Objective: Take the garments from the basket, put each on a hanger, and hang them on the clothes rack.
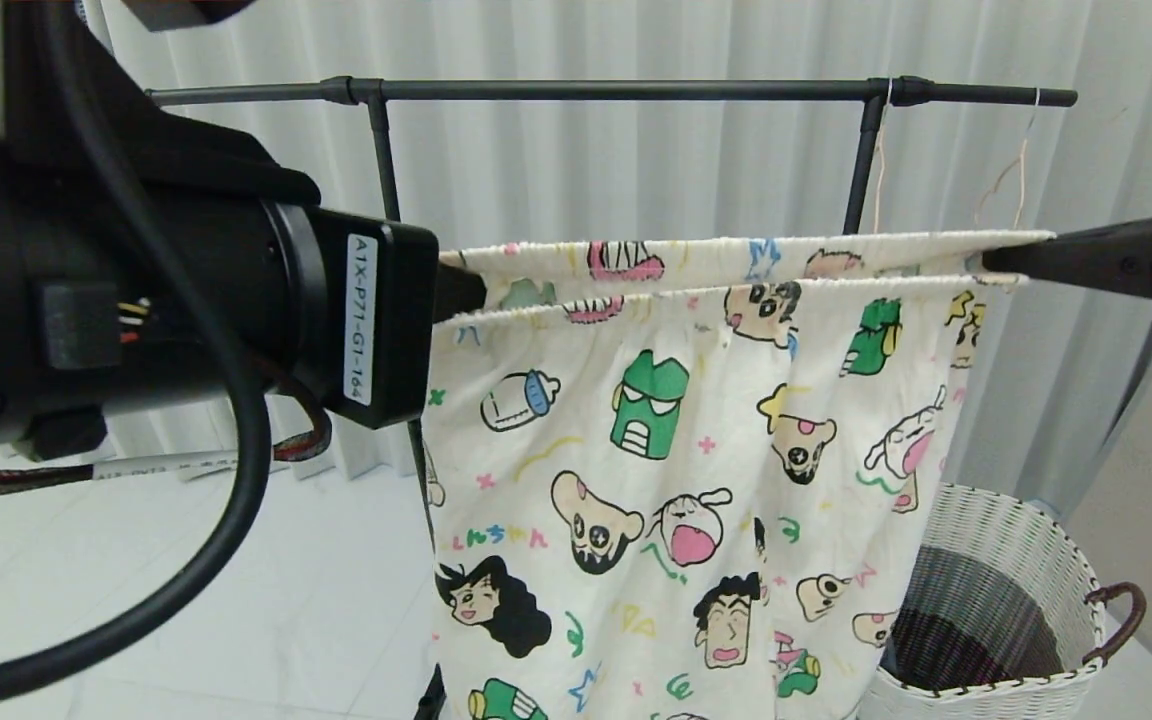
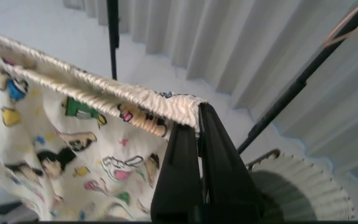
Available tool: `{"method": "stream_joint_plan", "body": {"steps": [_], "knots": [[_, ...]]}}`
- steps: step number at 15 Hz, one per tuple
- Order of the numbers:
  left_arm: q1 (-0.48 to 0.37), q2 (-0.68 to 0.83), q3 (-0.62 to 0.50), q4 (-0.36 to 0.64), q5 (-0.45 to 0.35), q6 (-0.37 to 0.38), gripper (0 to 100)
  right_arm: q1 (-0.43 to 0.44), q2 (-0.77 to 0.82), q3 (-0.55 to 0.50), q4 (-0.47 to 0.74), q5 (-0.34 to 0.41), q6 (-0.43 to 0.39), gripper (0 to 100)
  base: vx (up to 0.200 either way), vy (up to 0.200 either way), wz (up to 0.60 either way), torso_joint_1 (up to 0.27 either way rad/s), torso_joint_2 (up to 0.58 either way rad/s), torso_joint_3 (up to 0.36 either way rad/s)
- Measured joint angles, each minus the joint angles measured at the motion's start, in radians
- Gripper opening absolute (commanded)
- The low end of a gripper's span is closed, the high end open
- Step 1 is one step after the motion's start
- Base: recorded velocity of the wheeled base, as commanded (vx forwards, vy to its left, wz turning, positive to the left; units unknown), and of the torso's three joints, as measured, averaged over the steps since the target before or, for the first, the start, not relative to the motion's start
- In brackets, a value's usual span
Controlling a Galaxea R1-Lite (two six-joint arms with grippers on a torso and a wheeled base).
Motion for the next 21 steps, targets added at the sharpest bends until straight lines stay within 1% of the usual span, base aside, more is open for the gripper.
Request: {"method": "stream_joint_plan", "body": {"steps": [2, 3, 4, 5, 6, 7, 8, 9, 10, 11, 13, 14, 15, 16, 17, 18, 20, 21], "knots": [[-0.014, 0.002, 0.0, -0.004, 0.0, 0.03, 0, 0.0, 0.006, -0.044, 0.025, 0.001, -0.024, 0, 0.0, 0.0, 0.0, 0.0, 0.0, 0.0], [-0.021, 0.001, 0.008, -0.027, -0.001, 0.039, 0, 0.0, -0.002, -0.052, 0.067, 0.01, -0.043, 0, 0.0, 0.0, 0.0, 0.0, 0.0, 0.0], [-0.024, 0.001, 0.011, -0.064, -0.001, 0.039, 0, 0.0, -0.021, -0.06, 0.126, 0.04, -0.06, 0, 0.0, 0.0, 0.0, 0.0, 0.0, 0.0], [-0.026, 0.002, 0.015, -0.109, -0.001, 0.04, 0, 0.0, -0.046, -0.069, 0.208, 0.098, -0.07, 0, 0.0, 0.0, 0.0, 0.0, 0.0, 0.0], [-0.03, 0.005, 0.021, -0.147, -0.004, 0.04, 0, 0.0, -0.076, -0.082, 0.307, 0.177, -0.075, 0, 0.0, 0.0, 0.0, 0.0, 0.0, 0.0], [-0.037, 0.01, 0.027, -0.173, -0.011, 0.04, 0, 0.0, -0.107, -0.096, 0.392, 0.277, -0.078, 0, 0.0, 0.0, 0.0, 0.0, 0.0, 0.0], [-0.045, 0.014, 0.029, -0.191, -0.019, 0.04, 0, 0.005, -0.135, -0.103, 0.437, 0.362, -0.08, 0, 0.0, 0.0, 0.0, 0.0, 0.0, 0.0], [-0.05, 0.019, 0.03, -0.212, -0.033, 0.04, 0, 0.021, -0.161, -0.104, 0.459, 0.421, -0.08, 0, 0.0, 0.0, 0.0, 0.0, 0.0, 0.0], [-0.054, 0.023, 0.03, -0.23, -0.045, 0.04, 0, 0.052, -0.177, -0.1, 0.465, 0.452, -0.08, 0, 0.0, 0.0, 0.0, 0.0, 0.0, 0.0], [-0.055, 0.026, 0.029, -0.233, -0.05, 0.039, 0, 0.095, -0.188, -0.094, 0.467, 0.467, -0.079, 0, 0.0, 0.0, 0.0, 0.0, 0.0, 0.0], [-0.056, 0.025, 0.031, -0.234, -0.051, 0.037, 0, 0.162, -0.192, -0.087, 0.467, 0.477, -0.075, 0, 0.0, 0.0, 0.0, 0.0, 0.0, 0.0], [-0.056, 0.022, 0.037, -0.234, -0.051, 0.031, 0, 0.175, -0.19, -0.087, 0.467, 0.469, -0.075, 0, 0.0, 0.0, 0.0, 0.0, 0.0, 0.0], [-0.056, 0.013, 0.049, -0.225, -0.05, 0.023, 0, 0.178, -0.185, -0.086, 0.467, 0.426, -0.076, 0, 0.0, 0.0, 0.0, 0.0, 0.0, 0.0], [-0.055, 0.003, 0.057, -0.196, -0.05, 0.018, 0, 0.17, -0.178, -0.085, 0.461, 0.355, -0.078, 0, 0.0, 0.0, 0.0, 0.0, 0.0, 0.0], [-0.054, -0.009, 0.06, -0.149, -0.05, 0.004, 0, 0.159, -0.169, -0.084, 0.431, 0.305, -0.079, 0, 0.0, 0.0, 0.0, 0.0, 0.0, 0.0], [-0.054, -0.023, 0.061, -0.11, -0.05, -0.02, 0, 0.146, -0.157, -0.084, 0.398, 0.285, -0.078, 0, 0.0, 0.0, 0.0, 0.0, 0.0, 0.0], [-0.058, -0.056, 0.061, 0.027, -0.051, -0.084, 0, 0.116, -0.122, -0.083, 0.287, 0.28, -0.079, 0, 0.0, 0.0, 0.0, 0.0, 0.0, 0.0], [-0.07, -0.079, 0.06, 0.095, -0.051, -0.125, 0, 0.108, -0.094, -0.083, 0.208, 0.28, -0.079, 0, 0.0, 0.0, 0.0, 0.0, 0.0, 0.0]]}}
